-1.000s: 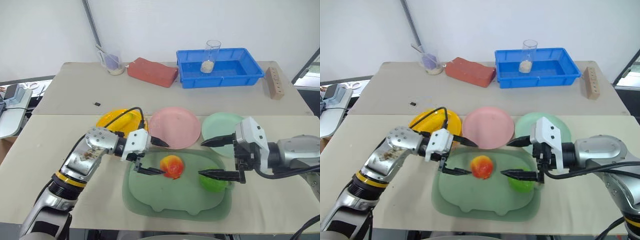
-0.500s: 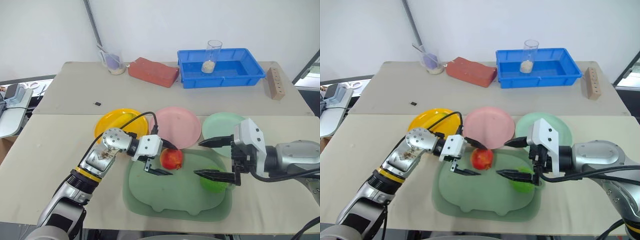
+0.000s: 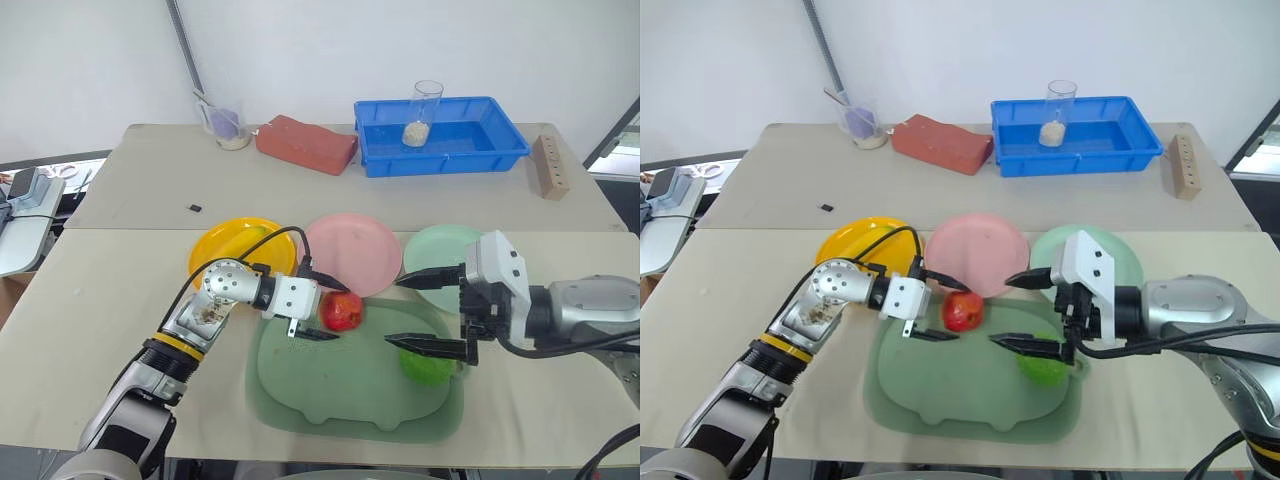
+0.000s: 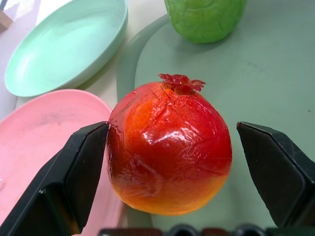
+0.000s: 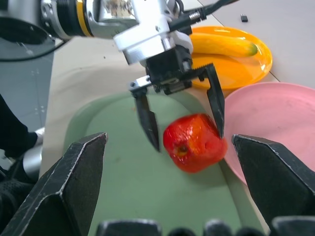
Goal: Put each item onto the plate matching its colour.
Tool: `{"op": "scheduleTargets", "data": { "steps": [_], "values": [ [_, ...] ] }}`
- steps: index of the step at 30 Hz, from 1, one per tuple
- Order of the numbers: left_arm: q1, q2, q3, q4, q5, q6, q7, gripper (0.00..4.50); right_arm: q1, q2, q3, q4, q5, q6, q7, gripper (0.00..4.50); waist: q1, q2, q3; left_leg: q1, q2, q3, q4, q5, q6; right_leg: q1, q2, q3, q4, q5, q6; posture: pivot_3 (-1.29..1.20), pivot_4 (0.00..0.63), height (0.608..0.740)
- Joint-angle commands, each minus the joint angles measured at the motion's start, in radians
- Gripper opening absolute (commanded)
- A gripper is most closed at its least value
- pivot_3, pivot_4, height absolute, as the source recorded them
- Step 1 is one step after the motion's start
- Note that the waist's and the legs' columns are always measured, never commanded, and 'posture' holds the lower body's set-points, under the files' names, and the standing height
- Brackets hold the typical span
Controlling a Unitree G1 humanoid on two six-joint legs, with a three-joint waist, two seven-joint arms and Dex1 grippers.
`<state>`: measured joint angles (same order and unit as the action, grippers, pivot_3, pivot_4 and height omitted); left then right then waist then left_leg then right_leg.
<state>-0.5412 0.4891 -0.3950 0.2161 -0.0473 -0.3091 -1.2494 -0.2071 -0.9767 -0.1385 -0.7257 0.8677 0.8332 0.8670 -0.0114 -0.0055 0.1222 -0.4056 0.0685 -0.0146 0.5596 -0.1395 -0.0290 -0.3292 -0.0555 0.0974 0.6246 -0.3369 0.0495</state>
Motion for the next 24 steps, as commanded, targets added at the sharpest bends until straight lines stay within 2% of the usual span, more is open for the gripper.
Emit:
{"op": "scheduleTargets", "data": {
  "steps": [1,5,10,13,19,24],
  "values": [
    [-0.001,-0.002,-0.003,0.027,0.018,-0.024,0.008,2.92,-0.031,0.005,-0.010,0.002,0.025,0.005,-0.011,4.50,0.000,0.000,0.000,0.000,0.000,0.000,0.000,0.000,0.000,0.000,0.000,0.000,0.000,0.000,0.000,0.00,0.150,0.740],
    [0.001,-0.005,0.005,0.021,-0.012,-0.006,-0.005,2.83,-0.039,0.005,-0.001,0.008,0.024,0.004,-0.012,4.50,0.003,0.000,0.000,0.000,0.000,0.000,0.001,0.000,0.000,0.001,0.000,0.000,0.000,0.000,0.000,0.00,0.150,0.740],
    [-0.016,0.029,0.068,-0.098,-0.202,0.231,-0.096,2.83,-0.047,0.002,-0.006,0.012,0.032,0.006,-0.012,4.50,-0.001,0.002,-0.001,-0.001,0.000,0.000,0.001,0.000,0.000,-0.001,0.000,0.000,0.001,0.000,0.001,0.00,0.150,0.740],
    [-0.076,0.022,0.133,-0.050,-0.244,0.359,-0.052,2.83,-0.070,0.012,-0.013,0.028,0.039,0.006,-0.028,4.50,-0.001,0.001,-0.001,-0.001,0.000,-0.001,0.001,0.000,0.000,-0.001,0.000,0.000,0.002,0.000,0.001,0.00,0.150,0.740],
    [-0.184,-0.088,0.201,0.168,-0.192,0.363,0.122,2.83,-0.112,0.049,0.017,0.071,-0.035,-0.015,-0.088,4.50,0.003,0.001,0.000,-0.001,-0.001,-0.002,0.002,0.000,0.000,0.001,0.000,-0.001,0.001,-0.002,0.003,0.00,0.150,0.740],
    [-0.227,-0.157,0.186,0.301,-0.096,0.296,0.228,2.83,-0.137,0.070,0.041,0.096,-0.092,-0.020,-0.116,4.50,0.004,0.002,-0.001,-0.003,-0.002,-0.004,0.003,0.000,0.000,0.000,0.001,-0.001,0.001,-0.001,0.002,0.00,0.150,0.740]
  ]
}}
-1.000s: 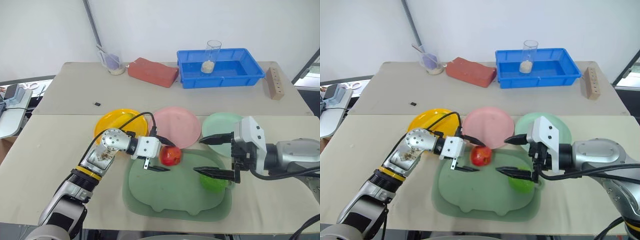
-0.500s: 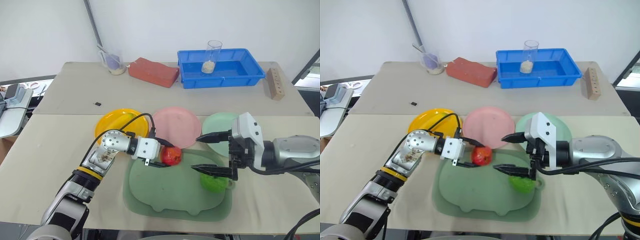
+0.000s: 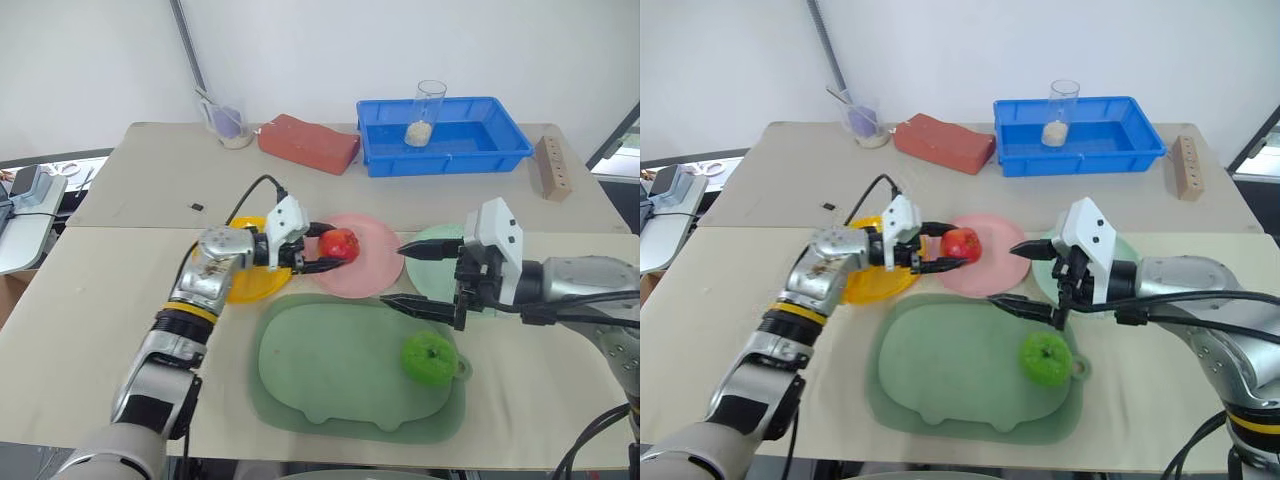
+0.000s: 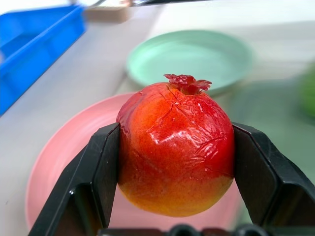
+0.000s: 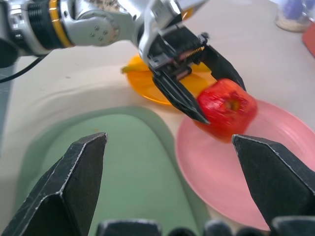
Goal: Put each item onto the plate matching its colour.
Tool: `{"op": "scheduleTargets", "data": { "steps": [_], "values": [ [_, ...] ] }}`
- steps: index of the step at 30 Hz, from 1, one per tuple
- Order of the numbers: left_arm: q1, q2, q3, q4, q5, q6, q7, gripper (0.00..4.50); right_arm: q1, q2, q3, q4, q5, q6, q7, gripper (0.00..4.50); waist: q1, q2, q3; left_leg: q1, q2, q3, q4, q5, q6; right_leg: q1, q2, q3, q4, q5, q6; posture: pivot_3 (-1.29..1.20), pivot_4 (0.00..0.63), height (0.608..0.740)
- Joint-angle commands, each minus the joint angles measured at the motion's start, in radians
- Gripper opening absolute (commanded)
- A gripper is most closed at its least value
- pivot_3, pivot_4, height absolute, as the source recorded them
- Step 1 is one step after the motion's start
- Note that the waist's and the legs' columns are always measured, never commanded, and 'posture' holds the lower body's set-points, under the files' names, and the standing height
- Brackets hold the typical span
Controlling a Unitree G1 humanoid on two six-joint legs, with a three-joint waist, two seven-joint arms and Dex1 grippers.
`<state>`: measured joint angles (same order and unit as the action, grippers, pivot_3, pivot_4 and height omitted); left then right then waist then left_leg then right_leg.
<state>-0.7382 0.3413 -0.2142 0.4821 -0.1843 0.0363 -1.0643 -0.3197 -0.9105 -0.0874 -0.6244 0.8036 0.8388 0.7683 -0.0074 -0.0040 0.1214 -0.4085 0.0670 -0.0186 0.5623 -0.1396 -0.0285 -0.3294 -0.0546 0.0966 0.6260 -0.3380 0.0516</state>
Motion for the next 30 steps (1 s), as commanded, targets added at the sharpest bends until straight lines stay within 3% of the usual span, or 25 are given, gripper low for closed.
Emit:
{"op": "scheduleTargets", "data": {
  "steps": [1,3,5,7,15,23,30],
  "values": [
    [-0.028,-0.016,0.002,0.051,0.056,-0.066,0.054,2.83,-0.026,0.007,-0.008,-0.002,-0.039,-0.024,-0.025,4.50,-0.001,0.000,0.000,0.000,0.000,0.000,0.000,0.000,0.000,0.000,0.000,0.000,0.000,0.000,0.000,0.00,0.150,0.740],
    [-0.022,-0.027,0.000,0.072,0.073,-0.086,0.062,2.83,-0.028,0.010,-0.005,0.004,-0.060,-0.024,-0.036,4.50,-0.003,0.001,0.000,0.001,0.000,0.000,-0.001,0.000,0.000,0.000,0.000,0.000,0.000,0.000,0.000,0.00,0.150,0.740],
    [-0.019,-0.033,0.003,0.086,0.081,-0.100,0.064,3.88,-0.030,0.014,-0.005,0.007,-0.074,-0.020,-0.046,4.50,-0.003,0.001,-0.001,0.001,0.000,0.000,-0.001,0.000,0.000,0.000,0.000,0.000,0.000,0.000,0.000,0.00,0.150,0.740],
    [-0.017,-0.036,0.010,0.085,0.076,-0.099,0.056,4.45,-0.029,0.018,-0.008,0.007,-0.079,-0.016,-0.049,4.50,-0.004,0.001,-0.001,0.001,0.000,0.000,-0.001,0.000,0.000,0.000,0.000,0.000,0.000,0.000,0.000,0.00,0.150,0.740],
    [-0.043,-0.006,0.066,0.021,0.013,-0.057,0.003,4.45,-0.017,0.013,-0.016,0.017,-0.096,-0.024,-0.032,4.50,-0.004,0.002,-0.001,0.001,0.000,-0.001,0.000,0.000,0.000,0.001,0.000,0.000,0.000,0.000,0.000,0.00,0.150,0.740],
    [0.018,0.165,0.062,-0.308,-0.132,0.116,-0.254,4.45,0.093,-0.138,-0.072,0.002,-0.050,-0.027,0.193,4.50,-0.004,0.004,-0.002,0.002,0.000,-0.001,-0.001,0.000,0.000,0.002,0.000,0.000,0.000,0.000,0.000,0.00,0.150,0.740],
    [0.147,0.332,0.018,-0.579,-0.198,0.126,-0.463,4.45,0.223,-0.234,-0.121,-0.054,-0.018,-0.027,0.312,4.50,-0.007,0.003,-0.001,0.004,0.001,-0.001,-0.001,0.000,0.000,0.005,0.001,0.000,-0.001,0.000,0.000,0.00,0.150,0.740]
  ]
}}
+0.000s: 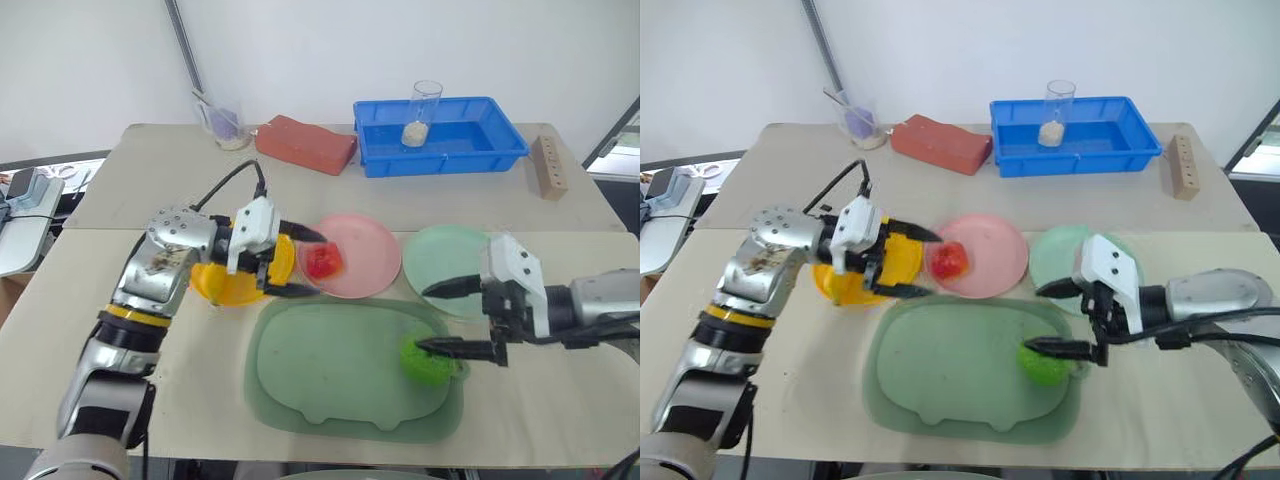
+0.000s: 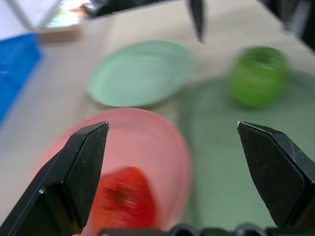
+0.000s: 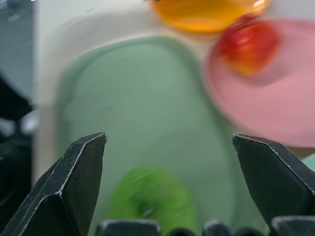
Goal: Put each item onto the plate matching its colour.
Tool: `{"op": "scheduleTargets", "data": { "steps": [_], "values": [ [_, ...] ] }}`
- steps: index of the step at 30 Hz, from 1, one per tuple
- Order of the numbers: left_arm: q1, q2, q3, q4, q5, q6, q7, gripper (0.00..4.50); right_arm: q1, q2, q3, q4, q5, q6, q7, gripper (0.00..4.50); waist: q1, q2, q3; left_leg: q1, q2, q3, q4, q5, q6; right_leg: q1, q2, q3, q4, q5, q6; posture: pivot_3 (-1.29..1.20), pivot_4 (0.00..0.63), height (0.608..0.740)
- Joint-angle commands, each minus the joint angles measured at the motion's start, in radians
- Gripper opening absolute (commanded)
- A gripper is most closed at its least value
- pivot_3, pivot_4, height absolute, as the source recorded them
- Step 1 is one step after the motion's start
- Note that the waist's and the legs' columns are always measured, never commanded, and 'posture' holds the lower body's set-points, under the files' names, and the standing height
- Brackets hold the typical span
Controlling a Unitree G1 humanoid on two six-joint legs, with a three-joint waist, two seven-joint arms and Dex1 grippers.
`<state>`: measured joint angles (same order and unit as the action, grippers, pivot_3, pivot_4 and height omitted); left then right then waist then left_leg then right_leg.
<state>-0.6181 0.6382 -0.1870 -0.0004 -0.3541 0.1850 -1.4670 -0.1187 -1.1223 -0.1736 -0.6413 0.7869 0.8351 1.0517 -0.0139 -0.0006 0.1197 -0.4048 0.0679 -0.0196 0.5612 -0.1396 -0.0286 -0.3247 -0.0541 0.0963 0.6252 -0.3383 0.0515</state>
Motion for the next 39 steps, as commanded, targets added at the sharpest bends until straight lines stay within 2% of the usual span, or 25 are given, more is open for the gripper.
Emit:
{"op": "scheduleTargets", "data": {
  "steps": [1,6,13,23,28,30,34,39],
  "values": [
    [0.059,0.048,-0.014,-0.140,-0.032,-0.038,-0.074,4.45,0.050,-0.031,-0.034,-0.047,-0.015,-0.032,0.038,4.50,0.000,-0.001,0.001,0.000,0.000,0.000,0.000,0.000,0.000,0.000,0.000,0.000,0.000,0.000,0.000,0.00,0.150,0.740],
    [0.120,0.050,-0.028,-0.238,-0.042,-0.062,-0.078,4.45,0.143,-0.039,-0.006,-0.054,-0.112,-0.107,0.047,4.50,0.008,-0.003,0.002,-0.001,0.000,0.000,0.001,0.000,0.000,0.001,0.000,0.000,-0.001,0.000,0.000,0.00,0.150,0.740],
    [0.129,0.052,-0.038,-0.251,-0.041,-0.081,-0.079,4.45,0.210,-0.029,0.056,0.019,-0.295,-0.280,0.055,4.50,0.003,-0.005,0.003,-0.001,0.000,0.000,0.002,0.000,0.000,0.001,0.000,0.000,-0.002,-0.002,0.002,0.00,0.150,0.740],
    [0.138,0.051,-0.040,-0.275,-0.058,-0.067,-0.065,4.45,0.190,0.039,0.137,0.025,-0.349,-0.302,0.023,4.50,0.002,-0.005,0.003,0.000,0.000,-0.001,0.002,0.000,0.000,0.003,0.000,0.000,-0.002,-0.002,0.002,0.00,0.150,0.740],
    [0.130,0.042,-0.039,-0.270,-0.057,-0.069,-0.054,4.50,0.158,0.056,0.145,0.021,-0.336,-0.278,0.013,3.01,0.003,-0.005,0.003,0.000,0.000,-0.001,0.002,0.000,0.000,0.003,0.000,0.000,-0.002,-0.002,0.002,0.00,0.150,0.740],
    [0.128,0.039,-0.040,-0.270,-0.054,-0.070,-0.049,4.50,0.154,0.055,0.141,0.013,-0.325,-0.265,0.016,2.60,0.003,-0.005,0.003,0.000,0.000,-0.001,0.002,0.000,0.000,0.003,0.000,0.000,-0.002,-0.002,0.002,0.00,0.150,0.740],
    [0.110,0.032,-0.034,-0.250,-0.050,-0.050,-0.024,4.50,0.130,0.050,0.104,0.011,-0.277,-0.223,0.021,2.45,0.003,-0.005,0.003,0.000,0.000,-0.001,0.002,0.000,0.000,0.004,0.000,0.000,-0.002,-0.002,0.002,0.00,0.150,0.740],
    [0.015,-0.019,0.003,-0.154,-0.054,0.052,0.100,4.50,-0.014,0.082,0.007,0.127,-0.188,-0.108,-0.048,2.44,0.003,-0.005,0.003,0.001,-0.001,-0.002,0.003,0.000,0.000,0.005,0.000,-0.001,-0.002,-0.002,0.002,0.00,0.150,0.740]
  ]
}}
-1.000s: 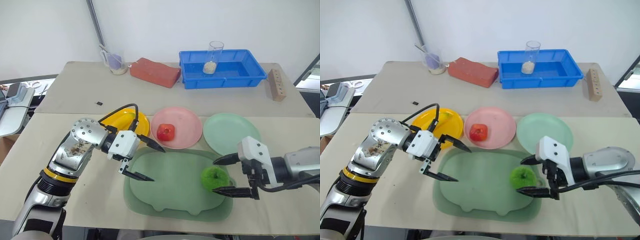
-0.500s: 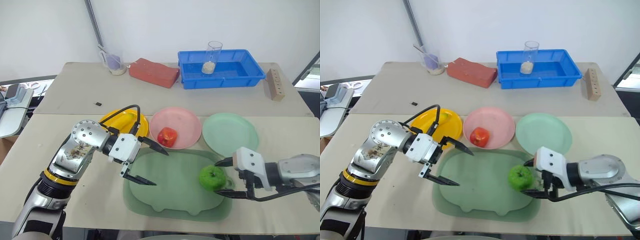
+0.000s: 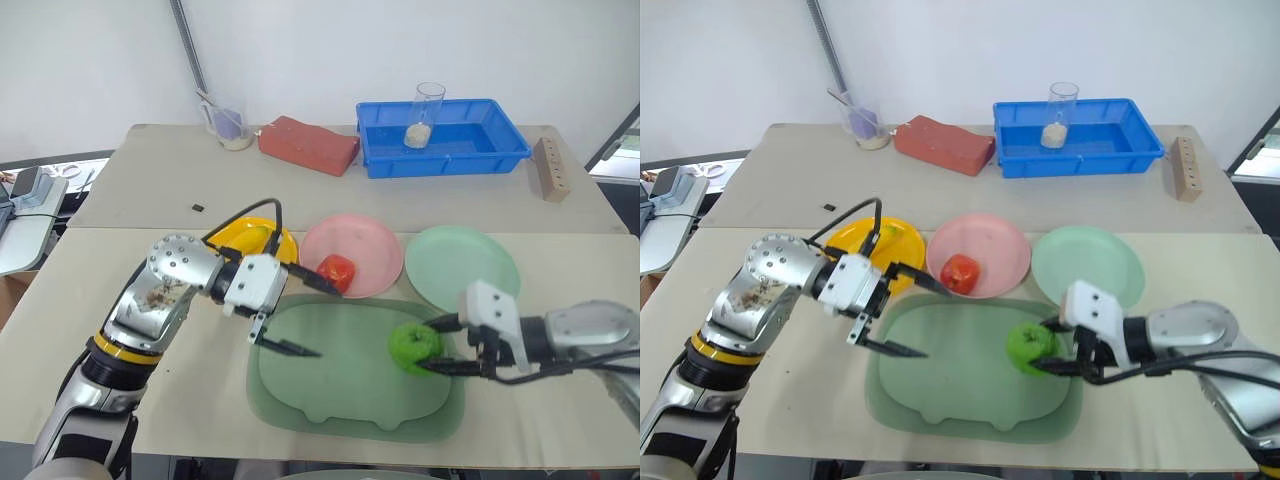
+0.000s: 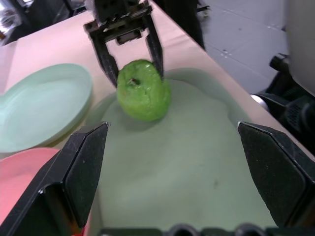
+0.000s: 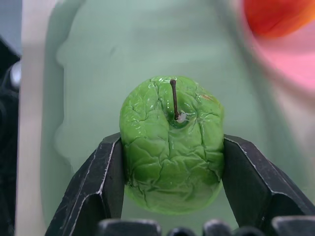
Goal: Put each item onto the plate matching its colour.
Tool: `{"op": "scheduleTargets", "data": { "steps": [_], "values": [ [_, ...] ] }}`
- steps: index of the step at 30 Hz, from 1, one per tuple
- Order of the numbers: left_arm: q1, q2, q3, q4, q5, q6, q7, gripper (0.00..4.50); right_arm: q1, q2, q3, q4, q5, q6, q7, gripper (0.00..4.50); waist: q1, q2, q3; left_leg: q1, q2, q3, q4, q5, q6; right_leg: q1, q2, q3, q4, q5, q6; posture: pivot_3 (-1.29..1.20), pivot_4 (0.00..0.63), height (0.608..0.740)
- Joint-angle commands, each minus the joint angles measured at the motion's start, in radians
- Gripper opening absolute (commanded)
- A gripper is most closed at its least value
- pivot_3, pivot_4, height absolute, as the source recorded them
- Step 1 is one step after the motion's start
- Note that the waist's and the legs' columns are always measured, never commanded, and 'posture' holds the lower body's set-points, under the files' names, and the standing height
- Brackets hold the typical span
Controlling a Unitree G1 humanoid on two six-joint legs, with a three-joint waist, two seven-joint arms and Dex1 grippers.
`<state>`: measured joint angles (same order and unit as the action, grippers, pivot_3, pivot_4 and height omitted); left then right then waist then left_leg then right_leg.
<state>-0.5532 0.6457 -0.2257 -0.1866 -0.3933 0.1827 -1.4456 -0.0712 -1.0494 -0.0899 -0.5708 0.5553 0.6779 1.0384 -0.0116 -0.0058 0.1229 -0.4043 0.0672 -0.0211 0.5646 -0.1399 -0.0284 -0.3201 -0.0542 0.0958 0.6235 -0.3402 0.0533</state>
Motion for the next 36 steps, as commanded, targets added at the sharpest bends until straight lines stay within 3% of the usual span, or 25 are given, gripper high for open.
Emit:
{"op": "scheduleTargets", "data": {
  "steps": [1,6,13,15,18,28,32,36],
  "values": [
    [-0.071,-0.044,0.050,0.050,-0.018,0.080,0.113,4.50,-0.091,0.011,-0.093,0.096,0.048,0.061,-0.044,2.44,0.002,0.000,0.000,0.000,0.000,0.000,0.000,0.000,0.000,0.000,0.000,0.000,0.000,0.000,0.000,0.00,0.150,0.740],
    [-0.134,-0.142,0.072,0.104,-0.010,0.164,0.268,4.50,-0.243,0.068,-0.079,0.347,-0.050,0.048,-0.173,2.44,0.000,0.000,0.000,-0.001,-0.001,-0.001,0.001,0.000,0.001,0.000,0.000,0.000,0.000,0.001,-0.002,0.00,0.150,0.740],
    [-0.139,-0.192,0.046,0.106,0.009,0.172,0.311,4.50,-0.328,0.133,0.036,0.592,-0.217,-0.056,-0.216,2.44,-0.001,0.003,-0.001,-0.001,-0.001,-0.001,0.001,-0.001,0.001,0.000,0.001,0.001,0.000,0.001,-0.001,0.00,0.150,0.740],
    [-0.133,-0.196,0.042,0.098,0.010,0.173,0.314,4.50,-0.349,0.155,0.048,0.648,-0.234,-0.069,-0.210,3.46,-0.003,0.005,-0.001,-0.001,-0.001,-0.001,0.001,-0.001,0.001,0.000,0.001,0.001,0.001,0.001,-0.001,0.00,0.150,0.740],
    [-0.128,-0.196,0.039,0.095,0.017,0.167,0.316,4.50,-0.361,0.165,0.055,0.700,-0.255,-0.103,-0.192,4.48,-0.001,0.005,-0.001,-0.001,-0.001,-0.001,0.002,-0.001,0.001,0.000,0.001,0.001,0.001,0.001,-0.001,0.00,0.150,0.740],
    [-0.105,-0.120,0.092,0.076,0.002,0.239,0.357,4.50,-0.342,0.124,-0.029,0.626,-0.231,-0.130,-0.120,4.48,-0.001,0.006,-0.001,-0.001,-0.002,-0.001,0.002,-0.001,0.001,0.000,0.001,0.001,0.001,0.001,-0.001,0.00,0.150,0.740],
    [-0.088,-0.031,0.142,0.084,0.011,0.286,0.372,4.50,-0.335,0.097,-0.093,0.517,-0.193,-0.108,-0.093,4.48,-0.002,0.006,-0.001,-0.001,-0.002,-0.002,0.001,-0.001,0.001,0.000,0.001,0.001,0.001,0.001,-0.001,0.00,0.150,0.740],
    [-0.020,0.085,0.296,0.155,0.034,0.293,0.464,4.50,-0.249,0.099,-0.246,0.389,-0.107,-0.030,-0.125,4.48,-0.003,0.007,-0.001,0.000,-0.001,-0.002,-0.001,-0.001,0.001,0.000,0.001,0.001,0.001,0.001,-0.001,0.00,0.150,0.740]
  ]
}}
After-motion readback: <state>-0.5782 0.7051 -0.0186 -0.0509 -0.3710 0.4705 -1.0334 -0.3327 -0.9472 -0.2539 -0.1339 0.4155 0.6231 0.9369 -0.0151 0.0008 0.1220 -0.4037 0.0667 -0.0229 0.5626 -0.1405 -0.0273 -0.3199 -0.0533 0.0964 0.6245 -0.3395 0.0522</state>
